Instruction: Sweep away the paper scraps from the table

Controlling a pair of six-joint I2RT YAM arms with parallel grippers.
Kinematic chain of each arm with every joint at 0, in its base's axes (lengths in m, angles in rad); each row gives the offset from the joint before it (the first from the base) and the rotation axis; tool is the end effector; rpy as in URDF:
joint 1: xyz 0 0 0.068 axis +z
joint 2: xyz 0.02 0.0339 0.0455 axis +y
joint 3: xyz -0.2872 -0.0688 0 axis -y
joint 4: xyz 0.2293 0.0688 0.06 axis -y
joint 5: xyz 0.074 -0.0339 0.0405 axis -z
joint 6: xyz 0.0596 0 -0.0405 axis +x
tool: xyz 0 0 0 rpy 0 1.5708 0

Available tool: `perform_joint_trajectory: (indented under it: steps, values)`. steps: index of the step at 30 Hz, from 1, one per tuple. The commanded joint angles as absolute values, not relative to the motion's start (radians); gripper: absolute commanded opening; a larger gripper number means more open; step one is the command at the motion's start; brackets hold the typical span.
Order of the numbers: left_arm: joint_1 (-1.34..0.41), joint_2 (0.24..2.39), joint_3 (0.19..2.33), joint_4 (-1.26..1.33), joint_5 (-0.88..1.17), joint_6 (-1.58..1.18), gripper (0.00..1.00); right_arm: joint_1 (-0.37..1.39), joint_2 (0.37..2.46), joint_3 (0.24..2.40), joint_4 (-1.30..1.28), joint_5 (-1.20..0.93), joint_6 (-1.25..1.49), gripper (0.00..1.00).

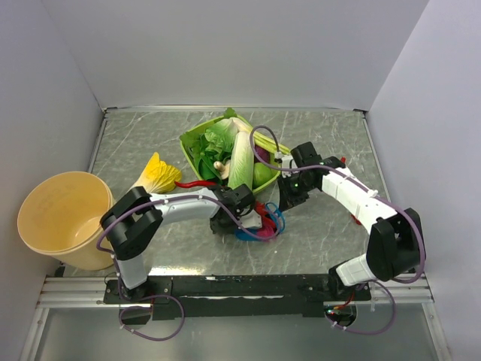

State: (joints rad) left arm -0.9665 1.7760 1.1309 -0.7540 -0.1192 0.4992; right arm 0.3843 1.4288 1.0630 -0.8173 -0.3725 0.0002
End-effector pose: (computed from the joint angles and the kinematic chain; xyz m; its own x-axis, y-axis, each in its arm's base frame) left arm 0.1880 -0.2598 0.1735 -0.1059 0.9899 -0.0939 0.9752 0.1218 0.1847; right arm 0.2365 0.1191 0.2519 -0.8584 -0.3469 -0.3780 -0.4766 0.8120 0.3370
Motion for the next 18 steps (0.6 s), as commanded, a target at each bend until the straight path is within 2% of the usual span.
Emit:
perform_joint_trajectory:
  steps: [1, 12, 18]
  values:
    - [-0.973, 1.784, 1.17, -0.73, -0.106, 0.468, 0.01, 0.38, 1.419, 1.132, -0.805, -0.436, 0.04, 0.0]
    - [-0.951, 1.655, 1.042, -0.546, -0.032, 0.469, 0.01, 0.328, 1.246, 1.164, -0.946, -0.382, -0.104, 0.0]
    - [-0.945, 1.623, 1.008, -0.445, 0.011, 0.492, 0.01, 0.328, 1.206, 1.155, -1.009, -0.518, -0.185, 0.0]
